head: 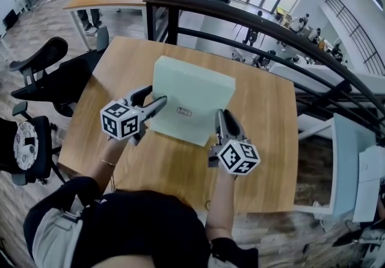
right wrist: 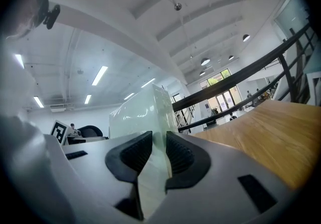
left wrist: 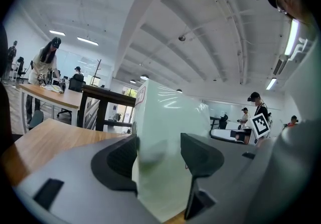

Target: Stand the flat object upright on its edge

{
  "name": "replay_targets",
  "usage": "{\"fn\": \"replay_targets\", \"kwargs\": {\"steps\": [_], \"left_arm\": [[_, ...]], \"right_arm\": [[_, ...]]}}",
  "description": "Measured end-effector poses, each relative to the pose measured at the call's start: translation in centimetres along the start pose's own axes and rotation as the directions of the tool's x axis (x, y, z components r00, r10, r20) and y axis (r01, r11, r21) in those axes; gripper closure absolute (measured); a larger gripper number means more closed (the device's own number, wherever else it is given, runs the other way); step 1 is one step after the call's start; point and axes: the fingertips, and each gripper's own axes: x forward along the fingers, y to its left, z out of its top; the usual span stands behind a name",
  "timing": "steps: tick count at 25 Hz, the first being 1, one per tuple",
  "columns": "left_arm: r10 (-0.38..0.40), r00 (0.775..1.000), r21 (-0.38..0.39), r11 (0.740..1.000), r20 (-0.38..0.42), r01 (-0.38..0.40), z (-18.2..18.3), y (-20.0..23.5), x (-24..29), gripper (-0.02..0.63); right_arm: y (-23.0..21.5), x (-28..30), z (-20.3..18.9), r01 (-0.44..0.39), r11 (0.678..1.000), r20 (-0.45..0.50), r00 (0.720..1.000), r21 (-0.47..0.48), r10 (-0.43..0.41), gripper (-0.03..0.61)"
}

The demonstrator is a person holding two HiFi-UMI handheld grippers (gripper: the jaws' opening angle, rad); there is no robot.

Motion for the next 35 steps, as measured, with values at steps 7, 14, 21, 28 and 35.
{"fn": "replay_targets", "kwargs": {"steps": [7, 14, 21, 28, 35], "left_arm": [[0.007, 1.000, 0.029, 1.000, -0.010, -0.007, -0.2, -0.5, -0.6, 0.342], [0.007, 1.000, 0.023, 1.000, 0.004, -0.007, -0.6, -1.0, -1.6, 0.344], [0.020, 1.000, 0.060, 0.998, -0.004, -0.020, -0.9, -1.5, -2.3, 0.342], [0.020, 1.000, 0.057, 0.998, -0.002, -0.020, -1.2, -1.9, -3.0, 0.342], [0.022, 1.000, 0.073, 0.997, -0.009, -0.021, -1.4, -2.4, -3.7, 0.342]], "right_arm": [[0.7, -0.6, -0.2, -0.017, 1.000, 0.001, 1.000, -0.010, 0.017, 0.488], [1.0, -1.3, -0.7, -0.017, 1.000, 0.007, 1.000, -0.020, 0.017, 0.488], [1.5, -2.0, -0.9, -0.022, 0.999, 0.009, 1.000, -0.026, 0.023, 0.488], [1.9, -2.8, -1.1, -0.026, 0.999, 0.009, 1.000, -0.029, 0.026, 0.488], [2.4, -3.5, -1.3, -0.034, 0.999, 0.010, 0.999, -0.031, 0.035, 0.488]]}}
